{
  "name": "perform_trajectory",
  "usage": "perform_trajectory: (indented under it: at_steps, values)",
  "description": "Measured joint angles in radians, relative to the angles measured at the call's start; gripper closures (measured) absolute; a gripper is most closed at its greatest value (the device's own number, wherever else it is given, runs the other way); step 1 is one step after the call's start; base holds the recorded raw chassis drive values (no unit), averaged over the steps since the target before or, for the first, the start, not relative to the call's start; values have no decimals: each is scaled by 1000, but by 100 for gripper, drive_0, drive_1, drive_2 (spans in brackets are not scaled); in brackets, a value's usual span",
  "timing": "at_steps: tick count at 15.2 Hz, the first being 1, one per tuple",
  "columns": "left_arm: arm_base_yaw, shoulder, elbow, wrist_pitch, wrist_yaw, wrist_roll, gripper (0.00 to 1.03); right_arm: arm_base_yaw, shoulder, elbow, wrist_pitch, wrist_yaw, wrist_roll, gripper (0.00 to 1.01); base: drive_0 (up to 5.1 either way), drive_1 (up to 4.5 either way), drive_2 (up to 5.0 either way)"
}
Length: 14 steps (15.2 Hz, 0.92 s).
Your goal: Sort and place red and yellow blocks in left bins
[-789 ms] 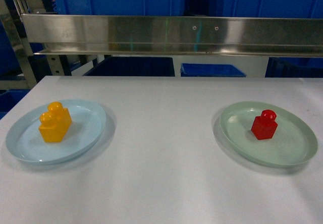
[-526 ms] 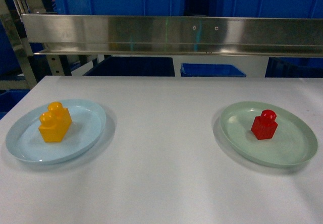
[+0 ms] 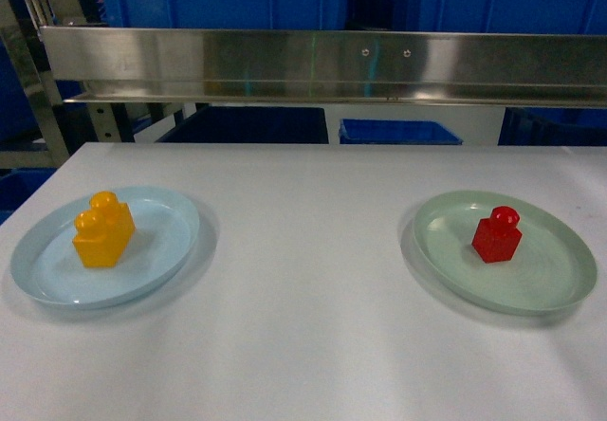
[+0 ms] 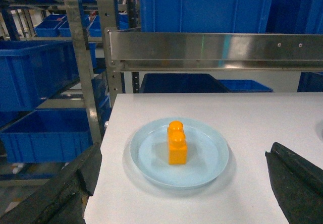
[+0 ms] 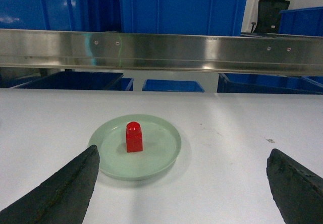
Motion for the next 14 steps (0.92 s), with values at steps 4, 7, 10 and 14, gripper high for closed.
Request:
perform_trajectory:
  at_steps: [4, 7, 10, 14]
  values:
    - [0, 0, 0, 0, 0, 0, 5, 0, 0, 0, 0, 0, 0, 3, 0, 0, 0]
    - [0, 0, 0, 0, 0, 0, 5, 0, 0, 0, 0, 0, 0, 3, 0, 0, 0]
    - [0, 0, 0, 0, 0, 0, 5, 0, 0, 0, 0, 0, 0, 3, 0, 0, 0]
    - [0, 0, 0, 0, 0, 0, 5, 0, 0, 0, 0, 0, 0, 3, 0, 0, 0]
